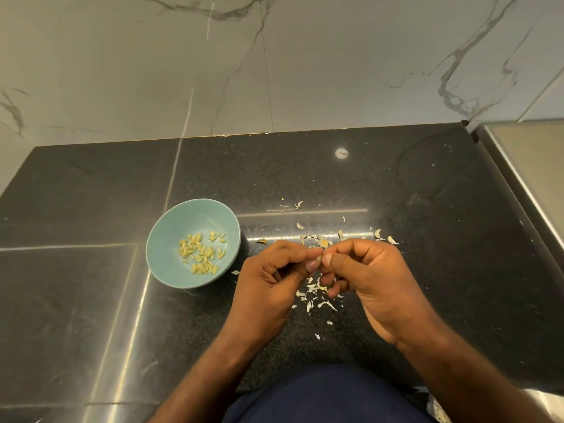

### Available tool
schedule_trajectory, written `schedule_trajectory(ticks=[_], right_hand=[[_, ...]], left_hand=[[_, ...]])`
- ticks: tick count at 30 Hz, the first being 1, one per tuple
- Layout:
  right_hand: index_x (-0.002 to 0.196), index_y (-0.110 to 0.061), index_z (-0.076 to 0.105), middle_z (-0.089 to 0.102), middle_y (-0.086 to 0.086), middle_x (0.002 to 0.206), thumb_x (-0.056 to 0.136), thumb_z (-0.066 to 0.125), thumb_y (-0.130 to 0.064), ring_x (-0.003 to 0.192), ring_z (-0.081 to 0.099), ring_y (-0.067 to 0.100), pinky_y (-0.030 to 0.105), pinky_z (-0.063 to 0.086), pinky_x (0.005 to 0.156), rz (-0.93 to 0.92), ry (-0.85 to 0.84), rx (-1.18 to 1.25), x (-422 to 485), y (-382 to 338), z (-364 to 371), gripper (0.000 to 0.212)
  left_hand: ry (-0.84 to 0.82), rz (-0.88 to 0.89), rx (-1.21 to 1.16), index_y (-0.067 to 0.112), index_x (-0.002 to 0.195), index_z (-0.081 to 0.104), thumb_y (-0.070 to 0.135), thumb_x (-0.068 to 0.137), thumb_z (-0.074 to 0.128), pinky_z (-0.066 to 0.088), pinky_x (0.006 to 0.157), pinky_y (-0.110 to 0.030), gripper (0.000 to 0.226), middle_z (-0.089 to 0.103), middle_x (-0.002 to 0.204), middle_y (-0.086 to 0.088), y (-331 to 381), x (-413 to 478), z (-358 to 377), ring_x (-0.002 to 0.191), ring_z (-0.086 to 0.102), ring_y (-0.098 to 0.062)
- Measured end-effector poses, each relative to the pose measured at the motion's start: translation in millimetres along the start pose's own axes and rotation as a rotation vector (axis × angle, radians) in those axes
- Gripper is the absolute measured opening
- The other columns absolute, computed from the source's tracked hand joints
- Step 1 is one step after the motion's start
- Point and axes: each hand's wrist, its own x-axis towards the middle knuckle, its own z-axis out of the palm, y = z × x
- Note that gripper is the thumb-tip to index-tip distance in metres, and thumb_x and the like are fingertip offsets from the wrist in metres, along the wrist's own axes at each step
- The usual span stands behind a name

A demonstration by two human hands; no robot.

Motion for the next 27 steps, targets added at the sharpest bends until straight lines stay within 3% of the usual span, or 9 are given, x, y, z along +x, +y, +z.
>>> schedule_trajectory(ticks=[5,10,14,18,22,27], right_hand=[[0.078,-0.002,0.071,0.070,0.010,0.068,0.086,0.066,0.006,0.058,0.062,0.015,0.024,0.050,0.047,-0.047,0.063,-0.057,0,2,4,0.013],[0.073,-0.010,0.073,0.070,0.016,0.073,0.081,0.073,-0.001,0.061,0.062,0.018,0.026,0.050,0.051,-0.106,0.079,-0.164,0,5,4,0.011],[0.070,-0.013,0.073,0.069,0.010,0.068,0.068,0.078,-0.022,0.059,0.061,0.016,0.024,0.050,0.051,-0.110,0.093,-0.171,-1,5,5,0.011],[0.070,-0.004,0.067,0.064,0.015,0.064,0.080,0.076,-0.005,0.055,0.056,0.019,0.027,0.048,0.050,-0.115,0.064,-0.120,-1,6,3,0.014],[0.071,-0.004,0.067,0.062,0.010,0.061,0.086,0.066,0.004,0.052,0.055,0.016,0.025,0.047,0.048,-0.080,0.018,-0.107,1,7,2,0.017],[0.065,-0.010,0.062,0.056,0.009,0.059,0.075,0.053,-0.012,0.052,0.052,0.018,0.027,0.045,0.047,0.004,-0.055,0.054,1,5,-1,0.013]], left_hand=[[0.003,0.017,0.070,0.013,0.106,0.076,0.003,0.089,0.069,0.056,0.084,-0.027,0.021,0.073,0.097,-0.001,4,-2,4,0.096,0.070,-0.019],[0.002,-0.028,0.083,0.015,0.106,0.076,0.013,0.087,0.073,0.059,0.085,-0.035,0.020,0.074,0.097,0.000,5,-3,4,0.096,0.071,-0.021],[-0.012,-0.071,0.034,0.013,0.107,0.075,0.015,0.089,0.070,0.058,0.085,-0.030,0.019,0.076,0.097,0.000,8,-4,5,0.096,0.072,-0.018],[-0.030,-0.189,-0.122,0.008,0.106,0.074,0.017,0.086,0.067,0.058,0.084,-0.032,0.023,0.076,0.094,-0.009,10,-5,5,0.092,0.072,-0.023],[-0.076,-0.367,-0.356,0.002,0.108,0.070,0.016,0.085,0.064,0.058,0.079,-0.030,0.028,0.072,0.092,-0.017,11,-3,2,0.084,0.069,-0.025],[-0.028,-0.543,-0.699,0.000,0.108,0.066,0.007,0.088,0.060,0.057,0.068,-0.024,0.022,0.067,0.087,-0.011,12,1,1,0.076,0.064,-0.017]])
